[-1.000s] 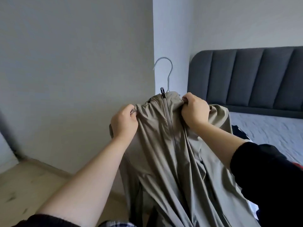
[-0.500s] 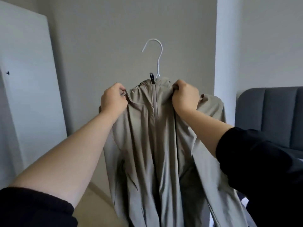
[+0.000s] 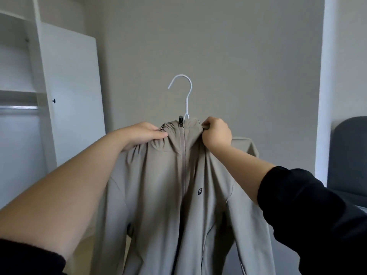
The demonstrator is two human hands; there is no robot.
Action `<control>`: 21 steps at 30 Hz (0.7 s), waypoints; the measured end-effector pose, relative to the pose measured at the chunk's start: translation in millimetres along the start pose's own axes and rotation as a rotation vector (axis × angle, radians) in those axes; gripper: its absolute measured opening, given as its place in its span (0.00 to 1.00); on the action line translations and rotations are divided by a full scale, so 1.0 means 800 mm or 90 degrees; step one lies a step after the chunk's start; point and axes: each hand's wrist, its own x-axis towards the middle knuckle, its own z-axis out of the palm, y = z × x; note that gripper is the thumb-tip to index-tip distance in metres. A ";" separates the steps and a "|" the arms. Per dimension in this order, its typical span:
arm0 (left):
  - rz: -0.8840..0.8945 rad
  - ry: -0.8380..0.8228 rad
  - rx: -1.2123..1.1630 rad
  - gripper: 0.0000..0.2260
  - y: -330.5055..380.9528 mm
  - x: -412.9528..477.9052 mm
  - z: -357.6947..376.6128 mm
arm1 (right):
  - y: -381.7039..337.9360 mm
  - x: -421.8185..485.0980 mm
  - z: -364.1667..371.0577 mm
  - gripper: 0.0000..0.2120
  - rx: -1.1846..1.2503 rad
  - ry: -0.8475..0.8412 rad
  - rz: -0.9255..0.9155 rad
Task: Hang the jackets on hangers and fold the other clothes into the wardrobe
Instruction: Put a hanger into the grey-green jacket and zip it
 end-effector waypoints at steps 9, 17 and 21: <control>0.036 0.308 0.102 0.05 -0.048 0.019 -0.020 | 0.000 -0.004 0.036 0.06 0.105 -0.031 -0.108; -0.097 0.388 -0.139 0.20 -0.084 -0.007 -0.048 | 0.006 0.002 0.075 0.11 -0.265 -0.148 -0.083; -0.136 0.377 -0.190 0.16 -0.100 -0.018 -0.052 | -0.013 -0.011 0.098 0.10 -0.181 -0.067 -0.140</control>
